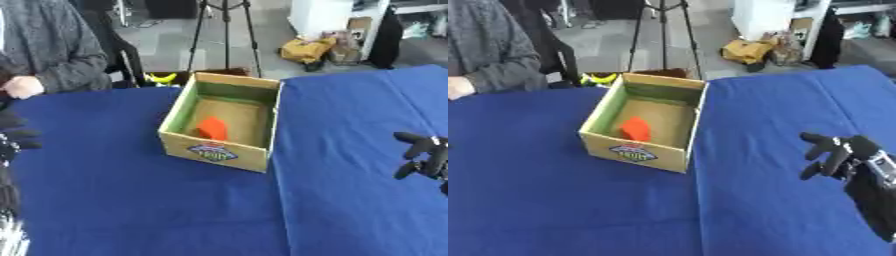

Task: Pick up objects on the table and place them in the box.

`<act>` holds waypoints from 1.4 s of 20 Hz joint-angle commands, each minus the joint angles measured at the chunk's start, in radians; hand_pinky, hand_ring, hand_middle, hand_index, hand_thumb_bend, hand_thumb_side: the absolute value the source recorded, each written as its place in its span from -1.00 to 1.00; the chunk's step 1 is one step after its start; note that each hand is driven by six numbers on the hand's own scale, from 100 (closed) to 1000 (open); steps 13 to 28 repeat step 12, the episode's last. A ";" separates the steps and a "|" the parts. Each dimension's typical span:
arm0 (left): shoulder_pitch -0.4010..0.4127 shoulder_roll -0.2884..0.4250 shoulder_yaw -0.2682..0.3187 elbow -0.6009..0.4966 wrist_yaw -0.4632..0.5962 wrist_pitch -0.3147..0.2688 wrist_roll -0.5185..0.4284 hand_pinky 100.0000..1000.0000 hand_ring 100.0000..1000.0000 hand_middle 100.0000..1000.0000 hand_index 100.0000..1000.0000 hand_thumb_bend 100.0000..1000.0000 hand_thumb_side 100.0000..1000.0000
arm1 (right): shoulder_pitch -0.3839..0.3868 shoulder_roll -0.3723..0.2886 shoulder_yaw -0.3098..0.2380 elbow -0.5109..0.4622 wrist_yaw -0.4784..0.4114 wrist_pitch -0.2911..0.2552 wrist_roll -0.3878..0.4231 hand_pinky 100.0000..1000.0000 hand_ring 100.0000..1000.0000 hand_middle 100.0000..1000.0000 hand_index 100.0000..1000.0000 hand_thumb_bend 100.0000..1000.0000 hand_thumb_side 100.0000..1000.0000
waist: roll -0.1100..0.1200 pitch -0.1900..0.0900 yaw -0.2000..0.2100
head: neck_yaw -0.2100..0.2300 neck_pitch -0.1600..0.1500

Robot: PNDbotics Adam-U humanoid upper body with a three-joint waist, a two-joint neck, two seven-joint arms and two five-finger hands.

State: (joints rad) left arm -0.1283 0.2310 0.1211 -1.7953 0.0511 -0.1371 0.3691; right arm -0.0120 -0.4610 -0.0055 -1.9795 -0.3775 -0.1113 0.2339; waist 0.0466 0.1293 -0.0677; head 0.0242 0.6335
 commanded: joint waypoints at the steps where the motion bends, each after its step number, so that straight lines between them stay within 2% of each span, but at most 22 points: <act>1: -0.003 -0.003 0.011 -0.011 0.007 -0.012 0.001 -0.11 0.00 0.05 0.39 -0.78 1.00 | -0.005 -0.007 -0.007 -0.020 0.007 0.000 -0.001 -0.04 0.83 0.01 -0.22 -1.00 0.69 | -0.004 -0.007 0.001 | -0.002 0.011; 10: 0.002 -0.003 0.008 0.007 0.017 -0.017 -0.023 -0.11 0.00 0.05 0.39 -0.78 1.00 | -0.008 -0.007 -0.007 -0.020 0.011 -0.001 0.000 -0.03 0.83 0.02 -0.22 -1.00 0.69 | 0.000 -0.002 0.002 | -0.006 0.000; 28: 0.003 -0.001 0.007 0.011 0.025 -0.017 -0.029 -0.11 0.00 0.05 0.39 -0.78 1.00 | -0.008 -0.008 -0.006 -0.020 0.011 -0.001 0.002 -0.03 0.83 0.02 -0.22 -1.00 0.69 | -0.001 -0.001 0.001 | -0.007 0.000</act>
